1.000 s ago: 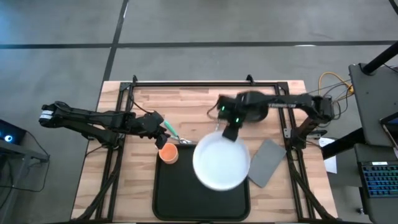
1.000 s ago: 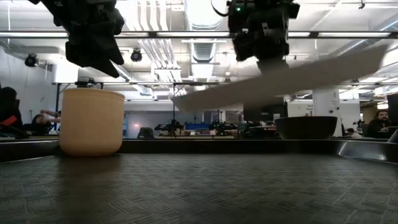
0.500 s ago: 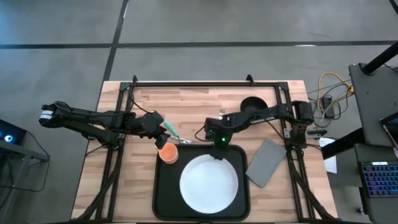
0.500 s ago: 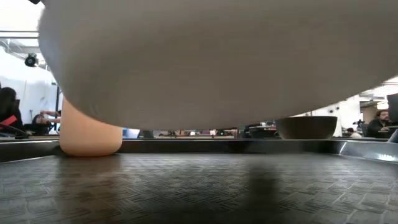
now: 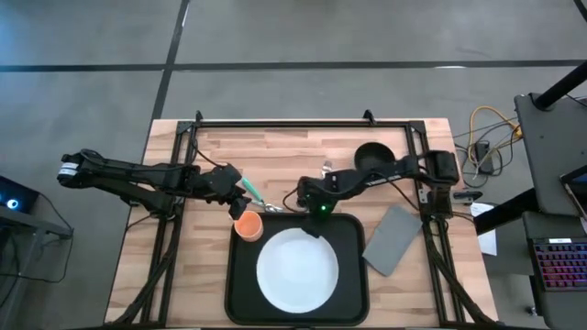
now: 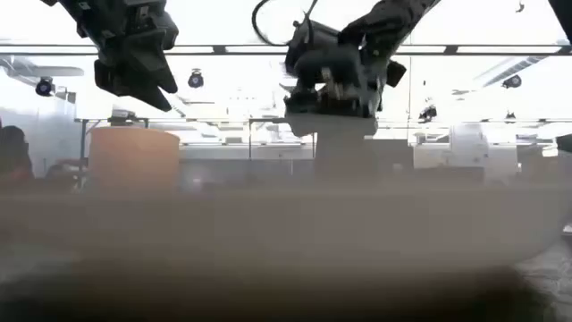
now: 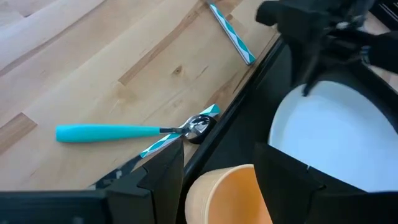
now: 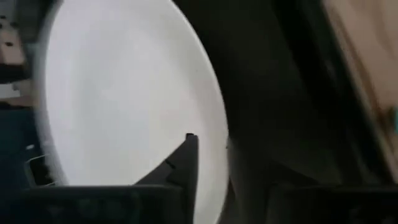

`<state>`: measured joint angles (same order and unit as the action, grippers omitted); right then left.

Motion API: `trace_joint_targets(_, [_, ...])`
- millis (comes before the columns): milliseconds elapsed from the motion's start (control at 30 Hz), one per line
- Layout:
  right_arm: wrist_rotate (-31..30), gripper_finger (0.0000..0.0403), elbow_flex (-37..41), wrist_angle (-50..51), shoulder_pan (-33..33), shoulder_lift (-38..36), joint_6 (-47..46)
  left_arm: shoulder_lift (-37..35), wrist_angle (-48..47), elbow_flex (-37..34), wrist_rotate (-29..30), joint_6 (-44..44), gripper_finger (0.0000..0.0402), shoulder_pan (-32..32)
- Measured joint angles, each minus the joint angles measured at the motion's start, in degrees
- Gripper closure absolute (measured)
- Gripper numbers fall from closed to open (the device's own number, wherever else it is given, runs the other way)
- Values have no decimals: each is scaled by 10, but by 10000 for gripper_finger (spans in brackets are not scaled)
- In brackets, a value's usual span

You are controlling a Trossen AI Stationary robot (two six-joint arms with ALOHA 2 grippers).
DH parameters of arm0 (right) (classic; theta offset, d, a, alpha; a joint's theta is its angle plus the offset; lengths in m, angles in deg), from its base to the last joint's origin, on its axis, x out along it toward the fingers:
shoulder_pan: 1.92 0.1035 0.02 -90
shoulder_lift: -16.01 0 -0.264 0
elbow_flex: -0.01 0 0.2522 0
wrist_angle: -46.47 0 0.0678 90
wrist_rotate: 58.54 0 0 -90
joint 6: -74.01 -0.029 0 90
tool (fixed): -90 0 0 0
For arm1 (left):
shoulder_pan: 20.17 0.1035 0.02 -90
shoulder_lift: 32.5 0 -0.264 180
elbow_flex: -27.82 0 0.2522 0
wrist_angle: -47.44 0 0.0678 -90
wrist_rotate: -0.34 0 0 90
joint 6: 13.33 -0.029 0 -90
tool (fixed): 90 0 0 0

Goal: Set up tray
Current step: Put the white plate to the bottom right of the orange mug on the black tray, then put the black bowl on top of the white plate on the black tray

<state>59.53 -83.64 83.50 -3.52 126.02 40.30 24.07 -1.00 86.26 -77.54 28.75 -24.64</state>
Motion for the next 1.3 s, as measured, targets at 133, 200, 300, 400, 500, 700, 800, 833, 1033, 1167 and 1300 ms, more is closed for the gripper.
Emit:
trace_joint_targets(133, [-23,276,0,31,0,-22,0,0,-1,0,0,0,228,0])
trace_joint_targets(200, [-64,254,0,62,0,-39,1,0,-3,0,0,0,228,0])
trace_joint_targets(300, [-174,231,-5,145,0,-76,-21,0,-3,0,0,0,228,0])
trace_joint_targets(400, [-293,217,-11,252,-4,-114,-61,0,-3,0,0,0,228,0])
trace_joint_targets(500, [-365,212,-16,345,-18,-155,-111,0,-3,0,0,-1,228,0])
trace_joint_targets(700, [-445,211,-17,468,-72,-201,-179,0,-3,0,0,-2,228,0])
trace_joint_targets(800, [-443,211,-12,498,-124,-210,-167,0,-3,0,0,-1,228,0])
trace_joint_targets(833, [-436,211,-9,502,-148,-213,-153,0,-3,0,0,-1,228,0])
trace_joint_targets(1033, [-429,211,-1,502,-296,-234,-64,0,-2,0,-2,0,228,0])
trace_joint_targets(1167, [-428,211,-1,500,-353,-232,0,0,-2,0,-2,0,228,0])
trace_joint_targets(1300, [-443,211,5,492,-371,-217,51,0,-2,0,-2,2,228,0])
